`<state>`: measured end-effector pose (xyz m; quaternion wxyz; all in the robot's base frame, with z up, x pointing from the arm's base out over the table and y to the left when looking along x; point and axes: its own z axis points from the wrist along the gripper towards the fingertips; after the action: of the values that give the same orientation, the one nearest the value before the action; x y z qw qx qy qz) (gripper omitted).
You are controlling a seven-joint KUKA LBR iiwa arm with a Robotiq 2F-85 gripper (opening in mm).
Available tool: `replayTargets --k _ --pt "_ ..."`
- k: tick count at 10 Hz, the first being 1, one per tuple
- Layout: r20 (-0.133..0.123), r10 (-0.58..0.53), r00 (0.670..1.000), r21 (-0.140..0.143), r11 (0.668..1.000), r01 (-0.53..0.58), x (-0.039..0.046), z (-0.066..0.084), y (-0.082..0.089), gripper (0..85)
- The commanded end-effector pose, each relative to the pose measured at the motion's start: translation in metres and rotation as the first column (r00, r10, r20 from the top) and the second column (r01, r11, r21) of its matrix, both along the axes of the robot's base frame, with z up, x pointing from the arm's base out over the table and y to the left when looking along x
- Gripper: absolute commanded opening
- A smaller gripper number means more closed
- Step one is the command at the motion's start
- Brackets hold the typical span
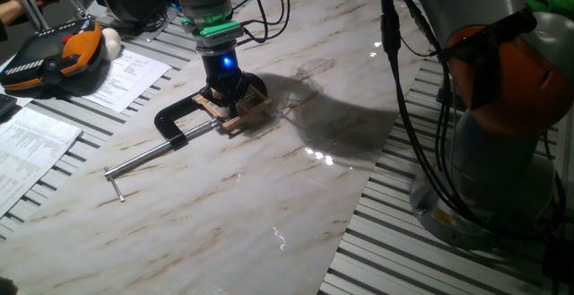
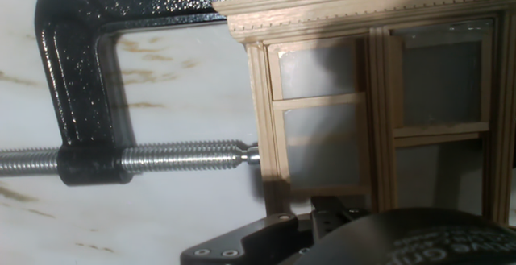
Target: Open a sliding window
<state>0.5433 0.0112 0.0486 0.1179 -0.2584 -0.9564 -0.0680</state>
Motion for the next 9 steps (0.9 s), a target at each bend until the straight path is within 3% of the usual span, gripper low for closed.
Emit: replayTargets --k 1,7,9 --pt "0.001 0.000 1.000 -0.003 1.000 0.000 0.0004 0.0003 -0.0002 0.0" --pt "0.004 0.007 1.000 -0.021 1.000 -0.007 0.0060 0.0012 -0.0008 0.0" --pt "0.003 0.009 1.000 -0.017 1.000 -0.009 0.0043 0.0001 -0.0006 0.0"
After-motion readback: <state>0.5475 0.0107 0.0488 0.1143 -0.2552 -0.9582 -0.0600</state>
